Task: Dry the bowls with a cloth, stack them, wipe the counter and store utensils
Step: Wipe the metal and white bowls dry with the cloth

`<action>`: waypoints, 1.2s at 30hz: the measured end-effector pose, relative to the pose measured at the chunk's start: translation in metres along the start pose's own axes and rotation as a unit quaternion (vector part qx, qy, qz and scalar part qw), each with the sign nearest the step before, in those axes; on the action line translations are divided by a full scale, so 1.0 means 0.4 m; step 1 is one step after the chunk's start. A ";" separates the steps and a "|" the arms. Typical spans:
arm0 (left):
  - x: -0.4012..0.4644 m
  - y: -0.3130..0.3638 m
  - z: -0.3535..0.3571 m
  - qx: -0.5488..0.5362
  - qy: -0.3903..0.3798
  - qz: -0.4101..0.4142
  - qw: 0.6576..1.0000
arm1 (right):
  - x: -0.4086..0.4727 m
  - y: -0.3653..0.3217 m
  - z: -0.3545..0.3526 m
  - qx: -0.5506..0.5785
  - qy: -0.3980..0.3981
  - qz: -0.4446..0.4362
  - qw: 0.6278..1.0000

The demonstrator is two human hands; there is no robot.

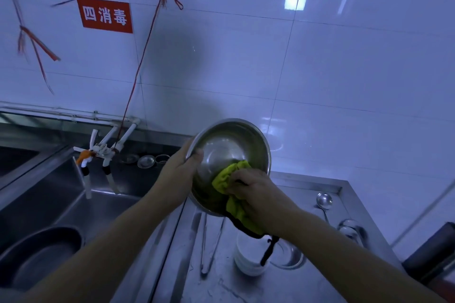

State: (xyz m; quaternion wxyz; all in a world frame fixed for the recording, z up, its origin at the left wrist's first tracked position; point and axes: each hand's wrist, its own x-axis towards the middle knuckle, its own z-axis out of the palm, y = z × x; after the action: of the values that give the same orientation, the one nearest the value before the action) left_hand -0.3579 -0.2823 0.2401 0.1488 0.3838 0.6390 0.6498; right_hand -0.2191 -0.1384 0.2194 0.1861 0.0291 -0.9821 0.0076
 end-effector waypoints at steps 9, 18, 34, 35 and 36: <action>0.006 0.023 0.004 0.093 -0.109 -0.043 0.989 | 0.033 0.060 -0.053 -0.212 0.135 -0.186 0.950; -0.009 0.021 -0.006 0.081 -0.004 -0.001 0.997 | -0.045 0.022 -0.015 -0.053 0.156 -0.091 0.982; -0.023 0.056 0.068 -0.049 0.090 -0.050 0.993 | -0.065 -0.043 0.048 -0.088 0.261 -0.072 0.959; -0.019 0.056 0.052 -0.032 0.071 -0.057 0.995 | -0.078 -0.022 0.042 -0.121 0.257 -0.090 0.955; -0.013 0.055 0.036 -0.009 0.045 -0.065 0.997 | -0.091 -0.002 0.036 -0.149 0.252 -0.112 0.950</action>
State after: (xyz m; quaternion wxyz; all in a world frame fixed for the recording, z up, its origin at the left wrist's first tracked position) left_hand -0.3382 -0.2787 0.2575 0.1651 0.3107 0.6627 0.6611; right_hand -0.1906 -0.1374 0.1929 0.4291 0.1077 -0.8838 -0.1522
